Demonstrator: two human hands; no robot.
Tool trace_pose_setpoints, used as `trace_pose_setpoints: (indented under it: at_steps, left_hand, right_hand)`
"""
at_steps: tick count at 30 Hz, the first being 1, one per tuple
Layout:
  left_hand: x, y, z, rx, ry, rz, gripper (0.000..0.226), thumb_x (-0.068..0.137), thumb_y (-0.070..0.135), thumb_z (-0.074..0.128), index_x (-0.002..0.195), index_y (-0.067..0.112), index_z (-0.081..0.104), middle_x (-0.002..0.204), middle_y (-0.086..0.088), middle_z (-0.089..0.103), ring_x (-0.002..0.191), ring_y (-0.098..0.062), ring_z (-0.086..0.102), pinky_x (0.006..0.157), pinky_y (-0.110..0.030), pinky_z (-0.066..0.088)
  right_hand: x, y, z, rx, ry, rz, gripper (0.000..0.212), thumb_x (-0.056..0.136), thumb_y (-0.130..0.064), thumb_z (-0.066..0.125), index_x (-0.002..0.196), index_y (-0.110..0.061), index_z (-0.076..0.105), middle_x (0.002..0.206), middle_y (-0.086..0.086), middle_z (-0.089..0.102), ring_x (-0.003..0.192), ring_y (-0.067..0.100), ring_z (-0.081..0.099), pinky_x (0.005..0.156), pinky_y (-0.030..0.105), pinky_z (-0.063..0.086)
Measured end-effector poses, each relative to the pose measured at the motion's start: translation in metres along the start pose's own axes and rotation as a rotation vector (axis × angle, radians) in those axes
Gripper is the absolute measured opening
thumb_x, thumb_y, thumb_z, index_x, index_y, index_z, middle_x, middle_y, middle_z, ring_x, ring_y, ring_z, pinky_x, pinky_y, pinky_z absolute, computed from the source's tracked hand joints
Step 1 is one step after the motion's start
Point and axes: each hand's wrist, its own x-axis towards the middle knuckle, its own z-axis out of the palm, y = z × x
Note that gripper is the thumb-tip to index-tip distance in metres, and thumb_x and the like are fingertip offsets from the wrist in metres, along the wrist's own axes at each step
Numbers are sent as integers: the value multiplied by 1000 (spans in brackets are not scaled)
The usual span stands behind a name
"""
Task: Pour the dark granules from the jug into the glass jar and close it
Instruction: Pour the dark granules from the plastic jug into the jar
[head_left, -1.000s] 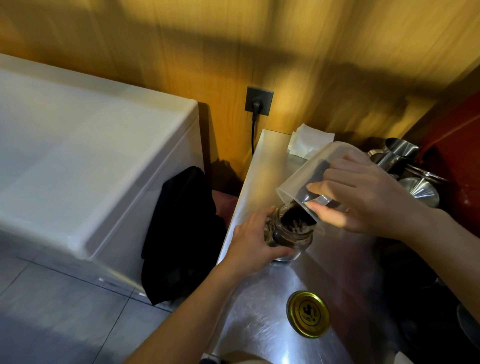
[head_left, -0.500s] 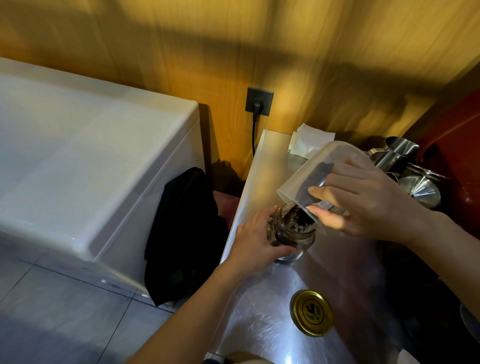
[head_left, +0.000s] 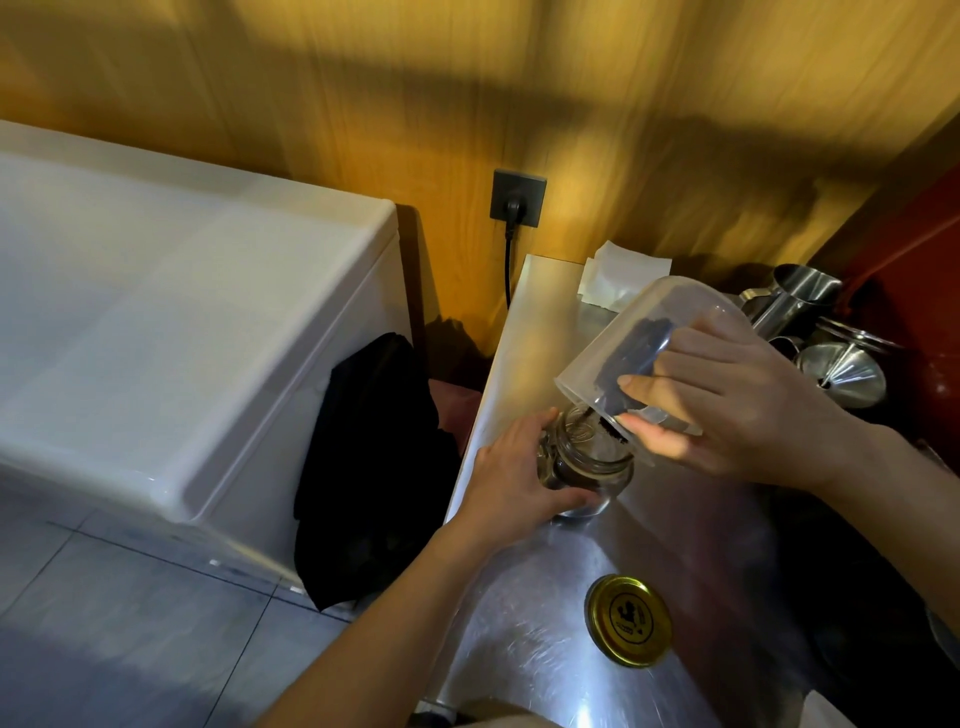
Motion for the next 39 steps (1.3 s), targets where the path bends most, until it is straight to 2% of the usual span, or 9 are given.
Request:
trace_pose_setpoints:
  at_steps: [14,22,27,39]
  left_hand:
    - [0,-1,1,-11,12,4,86,62,45,83,134,26,40,132,1,52,123,-20,47,105,-50,37]
    - [-1,1,0,-23,7,-1,83,61,46,82,131,29,40,129,3,53,119,-19,48,104,-50,39]
    - [-1,1,-2,-44,1,9,81,62,44,82,131,27,42,129,1,54,119,-20,48,103,-50,40]
    - [-1,3,-4,-69,-17,20,86,61,45,82,134,26,41,133,0,52,123,-20,47,105,-50,38]
  right_hand:
    - [-2,0,-2,10,-6,-24,21,85,-17,63,80,3,69,68,11,65,63,25,56,66,39,42]
    - [-1,-2,-3,49,-5,-65,19,85,-15,64,84,4,67,67,12,65,59,28,58,59,42,50]
    - [2,-4,-4,63,13,-107,19,85,-16,64,94,-1,54,68,11,64,63,24,52,60,40,47]
    - [-1,-7,-4,64,-3,-90,18,83,-14,66,93,0,58,69,10,64,68,21,47,62,39,45]
